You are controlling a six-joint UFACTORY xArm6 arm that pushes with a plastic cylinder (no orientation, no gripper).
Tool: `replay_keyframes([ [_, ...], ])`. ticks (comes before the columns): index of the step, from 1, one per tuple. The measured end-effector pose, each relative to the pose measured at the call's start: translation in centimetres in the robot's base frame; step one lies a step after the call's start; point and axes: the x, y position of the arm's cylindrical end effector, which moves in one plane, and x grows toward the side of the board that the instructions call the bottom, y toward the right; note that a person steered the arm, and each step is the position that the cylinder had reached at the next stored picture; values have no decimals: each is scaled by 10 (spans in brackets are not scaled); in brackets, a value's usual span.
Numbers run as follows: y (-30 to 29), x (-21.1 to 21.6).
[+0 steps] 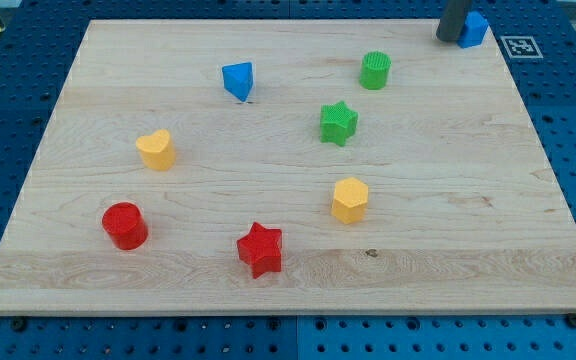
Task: Move blue cube to top right corner
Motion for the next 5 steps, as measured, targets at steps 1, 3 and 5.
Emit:
replay_keyframes([
  [1,0,-4],
  [3,-16,-5],
  [5,-36,-5],
])
